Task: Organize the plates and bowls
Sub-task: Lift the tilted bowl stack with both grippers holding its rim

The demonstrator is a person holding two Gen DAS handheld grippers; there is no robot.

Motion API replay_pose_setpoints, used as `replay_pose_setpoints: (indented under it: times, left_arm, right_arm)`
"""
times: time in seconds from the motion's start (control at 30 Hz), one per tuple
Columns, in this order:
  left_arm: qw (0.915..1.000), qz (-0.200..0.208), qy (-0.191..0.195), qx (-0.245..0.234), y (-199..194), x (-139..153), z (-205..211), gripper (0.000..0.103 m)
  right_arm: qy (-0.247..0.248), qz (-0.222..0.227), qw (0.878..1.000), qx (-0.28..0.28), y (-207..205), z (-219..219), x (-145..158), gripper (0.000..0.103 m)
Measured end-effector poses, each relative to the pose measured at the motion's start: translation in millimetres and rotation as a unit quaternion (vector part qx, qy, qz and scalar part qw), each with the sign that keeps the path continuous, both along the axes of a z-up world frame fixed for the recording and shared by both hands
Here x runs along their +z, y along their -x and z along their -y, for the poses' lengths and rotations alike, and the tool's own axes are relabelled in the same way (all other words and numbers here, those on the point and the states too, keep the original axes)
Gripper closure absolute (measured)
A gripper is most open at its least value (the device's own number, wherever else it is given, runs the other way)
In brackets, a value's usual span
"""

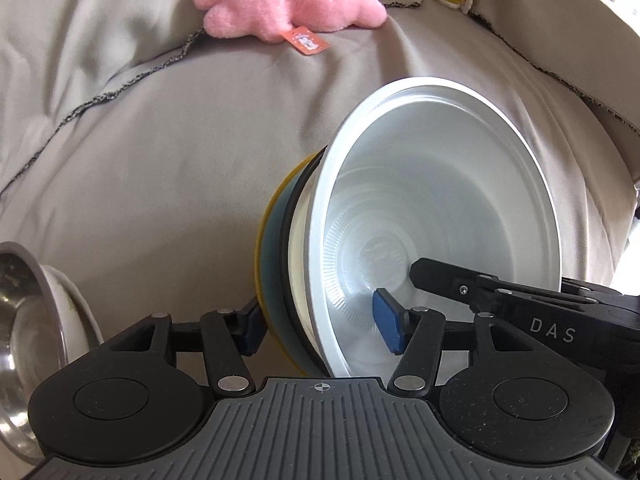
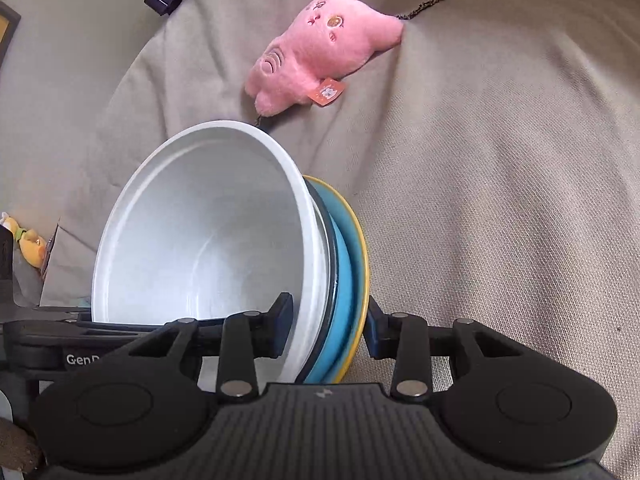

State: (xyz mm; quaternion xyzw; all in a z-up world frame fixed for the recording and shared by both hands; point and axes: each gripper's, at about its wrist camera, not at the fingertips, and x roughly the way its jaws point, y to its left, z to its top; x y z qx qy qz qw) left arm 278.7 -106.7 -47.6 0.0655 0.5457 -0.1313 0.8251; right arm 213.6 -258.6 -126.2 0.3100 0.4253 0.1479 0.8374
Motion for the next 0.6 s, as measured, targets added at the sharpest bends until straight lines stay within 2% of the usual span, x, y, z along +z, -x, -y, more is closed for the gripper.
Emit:
replay_pose_setpoints:
  times: [0.13, 0.33, 0.6]
  left_arm:
    - [0.9998, -0.010, 0.008, 0.014, -3, -3, -5, 0.043]
    - [0.9997, -0.012, -0.002, 0.023, -5, -3, -2, 0.043]
    - [0.9997, 0.007, -0.016, 0.019, 7, -1, 6, 0.041]
  right_arm:
    - [0.004, 0.006, 1.000, 0.004, 0, -1, 1, 0.067]
    - [0.005, 0.007, 1.000, 0.005, 1, 1, 1, 0.067]
    - [0.006, 0.009, 1.000, 0.003, 3, 2, 1, 0.067]
